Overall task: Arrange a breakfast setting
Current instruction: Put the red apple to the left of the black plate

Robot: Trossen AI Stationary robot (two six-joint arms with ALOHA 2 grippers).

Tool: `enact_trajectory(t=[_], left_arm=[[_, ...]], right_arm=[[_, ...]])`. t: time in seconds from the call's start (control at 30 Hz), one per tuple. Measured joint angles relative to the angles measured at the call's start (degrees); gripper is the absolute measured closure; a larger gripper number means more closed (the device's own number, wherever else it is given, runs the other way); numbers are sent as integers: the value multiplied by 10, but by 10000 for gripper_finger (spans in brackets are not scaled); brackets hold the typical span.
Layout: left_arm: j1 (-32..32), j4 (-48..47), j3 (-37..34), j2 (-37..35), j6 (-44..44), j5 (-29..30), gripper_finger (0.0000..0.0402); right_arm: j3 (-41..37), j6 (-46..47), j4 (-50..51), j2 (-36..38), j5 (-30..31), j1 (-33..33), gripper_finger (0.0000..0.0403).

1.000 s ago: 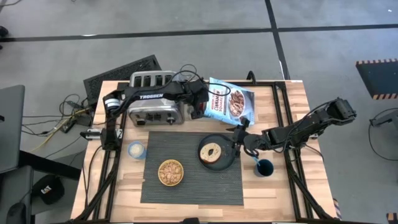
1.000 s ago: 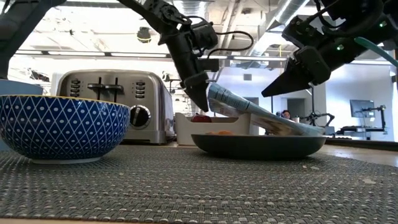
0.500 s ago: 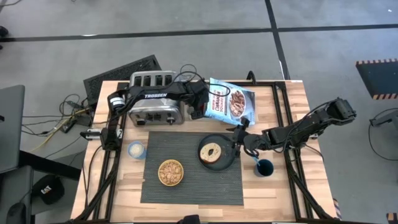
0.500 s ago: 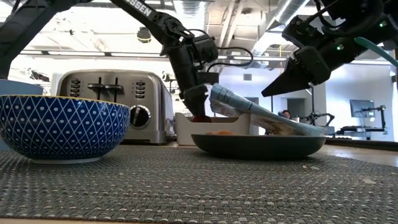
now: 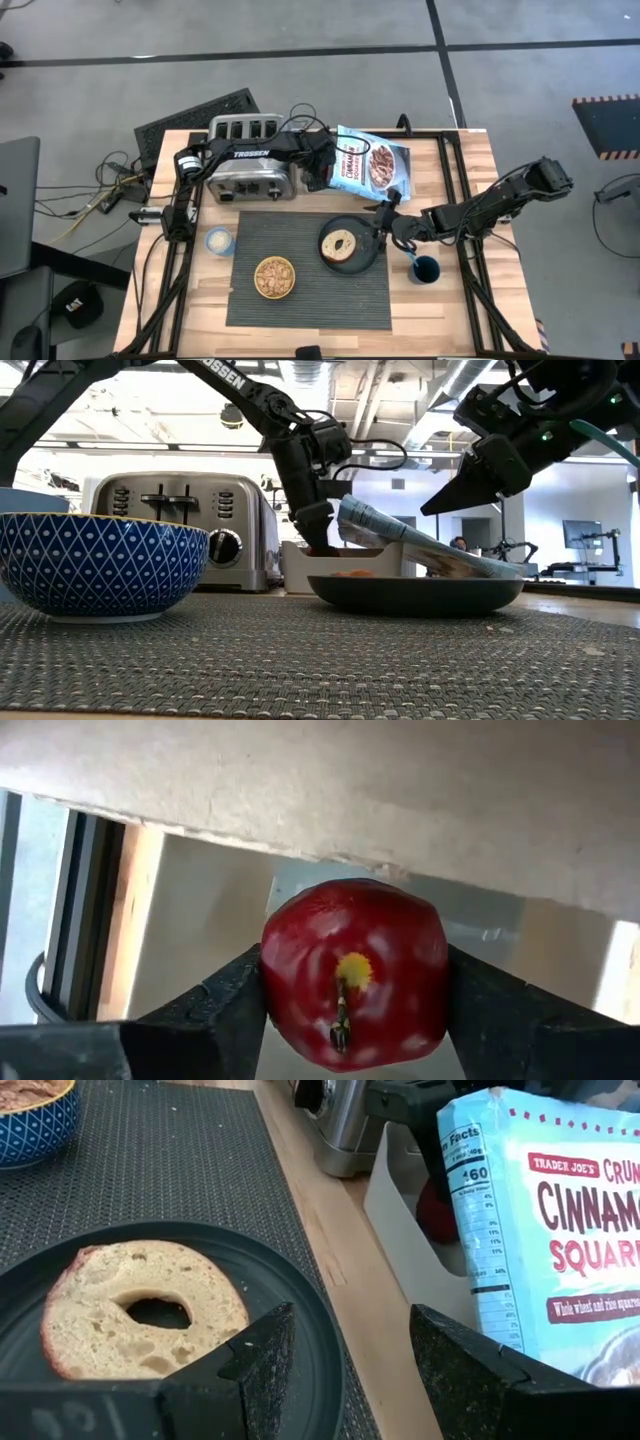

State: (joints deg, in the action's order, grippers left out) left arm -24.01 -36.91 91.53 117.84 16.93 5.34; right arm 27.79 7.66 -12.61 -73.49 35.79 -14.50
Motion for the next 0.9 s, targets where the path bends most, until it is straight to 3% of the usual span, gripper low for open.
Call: enact_trajectory(t=[0.23, 0.6, 0.9], left_arm=[[2, -29, 19, 0, -2, 8, 170], [27, -166, 131, -7, -19, 50, 165], [53, -247, 141, -85, -67, 59, 165]], right_arm=[[0, 0, 0, 0, 0, 0, 175], [0, -2, 2, 0, 0, -2, 175], [0, 4, 4, 0, -1, -2, 175]])
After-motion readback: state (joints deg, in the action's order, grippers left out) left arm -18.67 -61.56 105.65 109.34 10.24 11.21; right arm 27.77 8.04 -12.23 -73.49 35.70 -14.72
